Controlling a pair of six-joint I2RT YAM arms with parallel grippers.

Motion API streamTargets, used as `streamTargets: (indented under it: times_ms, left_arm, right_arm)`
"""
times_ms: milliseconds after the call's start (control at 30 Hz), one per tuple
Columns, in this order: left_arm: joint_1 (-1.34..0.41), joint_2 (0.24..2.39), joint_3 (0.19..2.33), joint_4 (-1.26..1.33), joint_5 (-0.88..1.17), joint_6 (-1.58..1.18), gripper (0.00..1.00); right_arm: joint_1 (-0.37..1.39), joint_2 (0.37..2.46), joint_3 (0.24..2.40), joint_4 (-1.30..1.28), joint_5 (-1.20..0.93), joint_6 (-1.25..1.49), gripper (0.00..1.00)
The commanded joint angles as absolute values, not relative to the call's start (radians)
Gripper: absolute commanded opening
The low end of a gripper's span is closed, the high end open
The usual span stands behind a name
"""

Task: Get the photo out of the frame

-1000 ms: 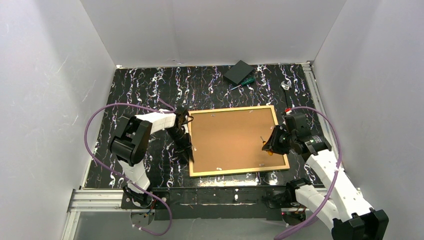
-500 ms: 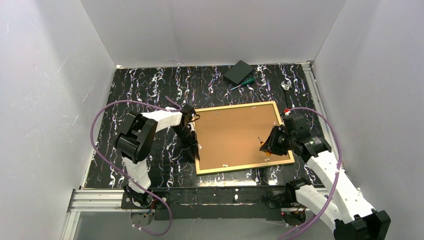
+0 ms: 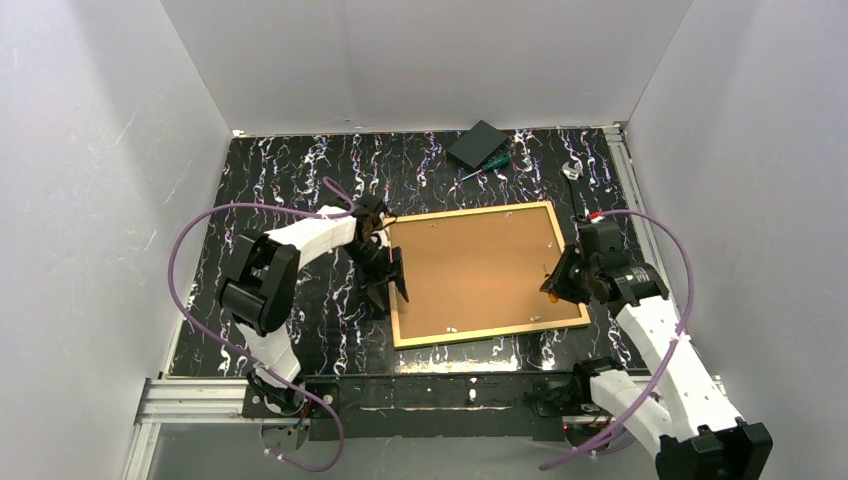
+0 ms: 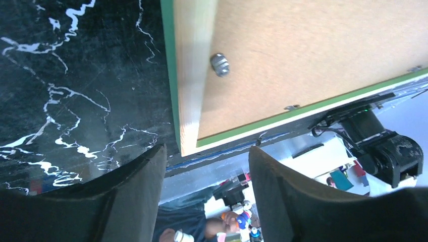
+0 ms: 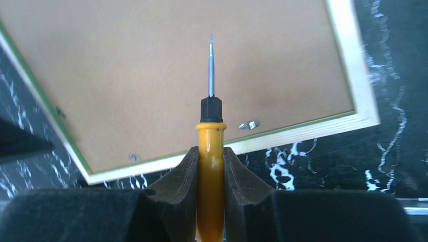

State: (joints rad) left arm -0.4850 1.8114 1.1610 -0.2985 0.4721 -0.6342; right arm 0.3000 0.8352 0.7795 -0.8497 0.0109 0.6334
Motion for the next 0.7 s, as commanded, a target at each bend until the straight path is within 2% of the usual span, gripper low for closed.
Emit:
streamTargets:
  times_ms: [0, 133, 267, 433, 533, 667]
  left_arm:
    - [-0.474, 1.73, 1.18, -0.412, 0.474, -0.584, 0.62]
    - [-0.475, 1.728, 1.144, -0.337, 0.559, -0.582, 0.68]
    - [-0.479, 1.736, 1.123, -0.281, 0.646, -0.621, 0.65]
    - [-0.503, 1.71, 1.101, -0.235, 0.687, -0.658, 0.65]
    - [-0.517, 1.659, 1.06, -0.192, 0.721, -0.689, 0.66]
    - [-0.538, 1.636, 1.02, -0.132, 0.772, -0.739, 0.66]
  right_arm:
    - [0.147, 0.863, 0.834, -0.822, 0.022, 0.564, 0.01]
    - [-0.038, 0.918, 0.853, -0.752, -0.068, 0.501, 0.01]
    - [-0.158, 1.054, 0.902, -0.683, -0.015, 0.443, 0.01]
    - [-0.167, 1.297, 1.089, -0.649, 0.149, 0.357, 0.01]
    - [-0.18, 1.537, 1.285, -0.664, 0.255, 0.289, 0.01]
    - [-0.186, 1.804, 1.433, -0.642, 0.266, 0.124, 0.01]
